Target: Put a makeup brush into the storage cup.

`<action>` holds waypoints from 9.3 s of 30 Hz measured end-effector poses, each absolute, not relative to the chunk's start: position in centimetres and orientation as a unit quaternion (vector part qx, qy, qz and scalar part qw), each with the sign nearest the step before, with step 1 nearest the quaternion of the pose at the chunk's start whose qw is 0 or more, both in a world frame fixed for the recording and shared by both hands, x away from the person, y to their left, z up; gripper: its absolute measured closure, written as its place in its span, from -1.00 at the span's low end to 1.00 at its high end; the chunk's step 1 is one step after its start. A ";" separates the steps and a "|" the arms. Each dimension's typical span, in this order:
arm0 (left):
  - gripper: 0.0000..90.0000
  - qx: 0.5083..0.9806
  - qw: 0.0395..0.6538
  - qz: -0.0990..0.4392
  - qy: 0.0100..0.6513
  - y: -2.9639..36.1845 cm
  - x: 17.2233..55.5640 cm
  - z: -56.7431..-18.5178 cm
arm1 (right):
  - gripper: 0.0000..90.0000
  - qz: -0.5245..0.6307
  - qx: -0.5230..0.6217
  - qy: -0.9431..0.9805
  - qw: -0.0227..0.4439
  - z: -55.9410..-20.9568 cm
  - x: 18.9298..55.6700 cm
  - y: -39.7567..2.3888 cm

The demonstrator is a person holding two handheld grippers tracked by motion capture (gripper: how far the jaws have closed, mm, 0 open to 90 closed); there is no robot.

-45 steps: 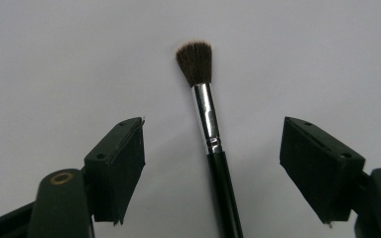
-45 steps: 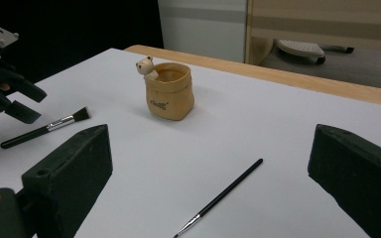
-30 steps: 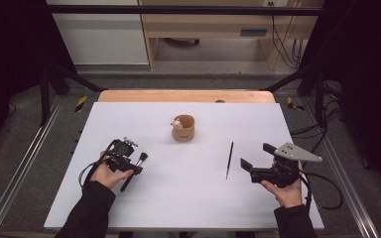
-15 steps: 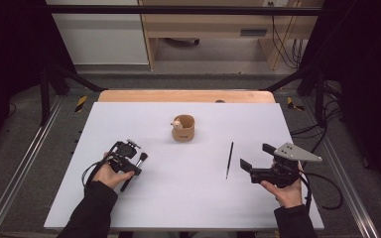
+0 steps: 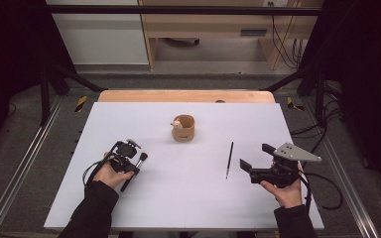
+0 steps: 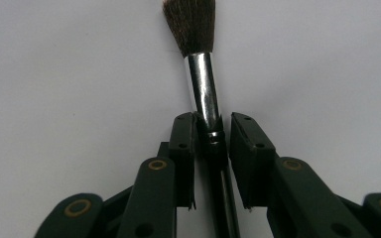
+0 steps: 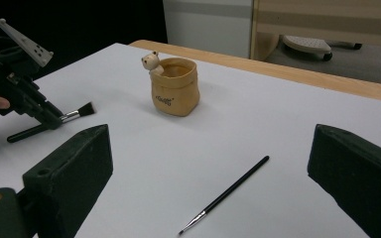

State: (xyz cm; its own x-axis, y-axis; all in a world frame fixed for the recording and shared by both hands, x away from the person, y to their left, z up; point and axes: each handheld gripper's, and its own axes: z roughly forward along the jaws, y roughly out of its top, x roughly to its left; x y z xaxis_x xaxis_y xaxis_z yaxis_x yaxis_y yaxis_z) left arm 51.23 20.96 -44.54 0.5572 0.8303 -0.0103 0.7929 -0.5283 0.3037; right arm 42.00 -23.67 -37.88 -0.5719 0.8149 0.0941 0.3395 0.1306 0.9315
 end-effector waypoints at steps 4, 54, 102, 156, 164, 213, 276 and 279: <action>0.64 0.871 0.138 0.069 0.467 20.9 51.2 -44.6 | -0.91 0.522 0.403 0.717 0.228 -37.9 42.0 -23.6; 0.75 0.885 0.193 0.092 0.414 21.0 49.5 -40.3 | -0.91 0.524 0.401 0.717 0.226 -37.7 41.9 -23.6; 0.75 0.760 0.452 0.222 0.411 17.1 48.3 -35.5 | -0.91 0.529 0.400 0.714 0.227 -37.7 41.9 -23.7; 0.75 0.720 0.517 0.268 0.378 9.8 54.2 -32.4 | -0.91 0.540 0.403 0.705 0.222 -37.4 41.8 -24.2; 0.75 0.716 0.520 0.269 0.380 9.0 55.6 -32.6 | -0.91 0.542 0.405 0.702 0.223 -37.4 41.8 -24.3; 0.75 0.729 0.488 0.284 0.388 6.0 60.6 -36.7 | -0.91 0.546 0.405 0.699 0.222 -37.3 41.7 -24.6; 0.22 0.757 0.477 0.245 0.372 9.2 57.2 -39.4 | -0.91 0.540 0.403 0.705 0.223 -37.4 41.8 -24.0; 0.08 0.757 0.487 0.236 0.366 10.2 56.5 -38.9 | -0.91 0.539 0.404 0.704 0.224 -37.5 41.9 -23.8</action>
